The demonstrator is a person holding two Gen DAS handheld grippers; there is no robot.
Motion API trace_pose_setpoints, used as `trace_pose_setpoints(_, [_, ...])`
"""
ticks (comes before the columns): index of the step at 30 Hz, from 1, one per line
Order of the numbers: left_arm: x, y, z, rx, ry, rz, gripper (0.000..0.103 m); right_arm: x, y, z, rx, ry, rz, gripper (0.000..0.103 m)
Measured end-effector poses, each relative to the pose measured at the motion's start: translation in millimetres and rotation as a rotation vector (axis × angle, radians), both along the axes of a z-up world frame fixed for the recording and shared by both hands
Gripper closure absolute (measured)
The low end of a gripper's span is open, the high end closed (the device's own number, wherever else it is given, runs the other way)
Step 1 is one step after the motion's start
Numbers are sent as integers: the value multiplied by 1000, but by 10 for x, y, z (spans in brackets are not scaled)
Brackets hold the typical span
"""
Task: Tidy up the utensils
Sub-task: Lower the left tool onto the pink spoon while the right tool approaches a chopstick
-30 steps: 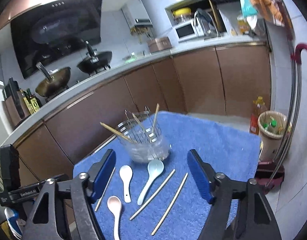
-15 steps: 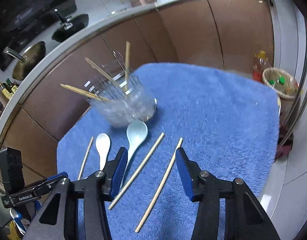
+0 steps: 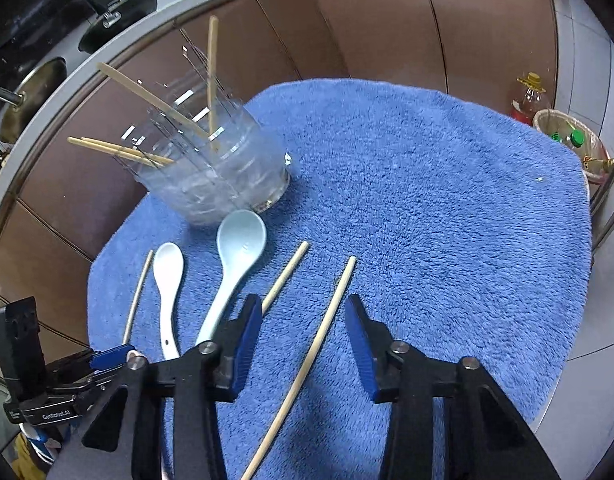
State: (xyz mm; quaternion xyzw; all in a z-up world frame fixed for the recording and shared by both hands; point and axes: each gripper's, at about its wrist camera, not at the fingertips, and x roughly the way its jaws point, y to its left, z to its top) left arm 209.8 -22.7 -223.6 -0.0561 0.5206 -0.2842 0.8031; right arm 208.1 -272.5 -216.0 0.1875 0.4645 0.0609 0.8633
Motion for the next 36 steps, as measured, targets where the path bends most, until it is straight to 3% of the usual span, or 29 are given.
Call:
trace_pose_setpoints(9, [68,-25,-34,18,18,-12,74,293,-54,-201,-62,94,-5,79])
trace_pose_setpoints(14, [120,-111,-25,58,8,-32,74,450,4,-271,-88,129,32,92])
trace_pose_setpoints(32, [250,-417,-73,128,40,-55,75,658,189,-297,-161,191,107,92])
trace_pose_setpoints(36, [223,-455,-91,138,23,-44,90,651,184,-306,-151,186,106,93])
